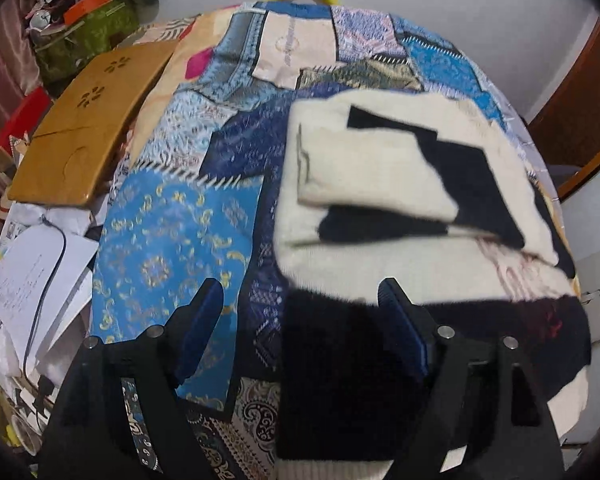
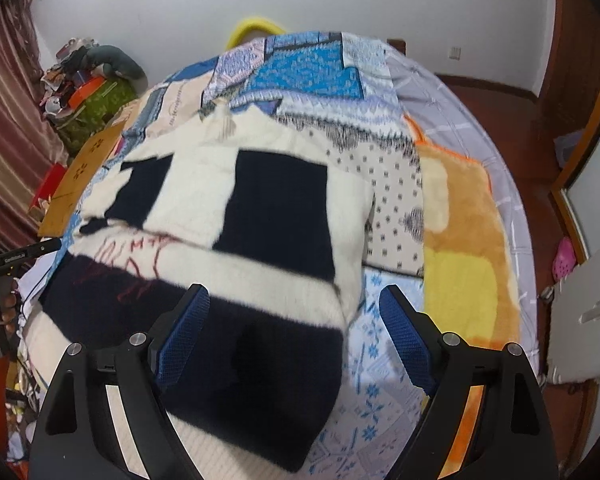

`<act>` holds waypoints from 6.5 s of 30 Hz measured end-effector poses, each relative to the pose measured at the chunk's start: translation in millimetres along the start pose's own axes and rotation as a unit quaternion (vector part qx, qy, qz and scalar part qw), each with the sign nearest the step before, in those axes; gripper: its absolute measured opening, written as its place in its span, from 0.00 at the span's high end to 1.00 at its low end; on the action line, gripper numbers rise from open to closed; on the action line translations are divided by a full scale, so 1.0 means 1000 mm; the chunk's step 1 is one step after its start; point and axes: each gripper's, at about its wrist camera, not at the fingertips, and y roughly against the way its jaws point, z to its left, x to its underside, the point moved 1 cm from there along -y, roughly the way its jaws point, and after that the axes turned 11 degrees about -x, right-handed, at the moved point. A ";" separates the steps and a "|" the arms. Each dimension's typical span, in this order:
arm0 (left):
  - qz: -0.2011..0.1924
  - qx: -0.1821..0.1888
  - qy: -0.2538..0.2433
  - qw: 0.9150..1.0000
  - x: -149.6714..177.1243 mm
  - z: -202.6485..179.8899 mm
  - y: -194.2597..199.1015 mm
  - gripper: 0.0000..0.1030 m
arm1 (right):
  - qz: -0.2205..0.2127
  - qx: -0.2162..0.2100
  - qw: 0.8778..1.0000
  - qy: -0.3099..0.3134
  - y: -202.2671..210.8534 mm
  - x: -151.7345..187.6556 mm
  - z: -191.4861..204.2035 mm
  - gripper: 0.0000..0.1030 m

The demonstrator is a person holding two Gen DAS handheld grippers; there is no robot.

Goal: Fold small clothes

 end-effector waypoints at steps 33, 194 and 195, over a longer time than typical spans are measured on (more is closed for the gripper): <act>0.002 0.090 0.003 0.996 0.023 -0.014 0.020 0.92 | -0.026 -0.109 0.994 -0.008 -0.026 0.024 0.009 0.83; -0.046 -0.052 0.009 0.998 -0.180 -0.020 -0.043 0.92 | -0.095 -0.004 0.995 -0.014 -0.067 -0.167 -0.050 0.56; -0.048 -0.050 0.007 0.998 -0.178 -0.020 -0.038 0.92 | -0.099 -0.005 0.995 -0.014 -0.062 -0.168 -0.048 0.56</act>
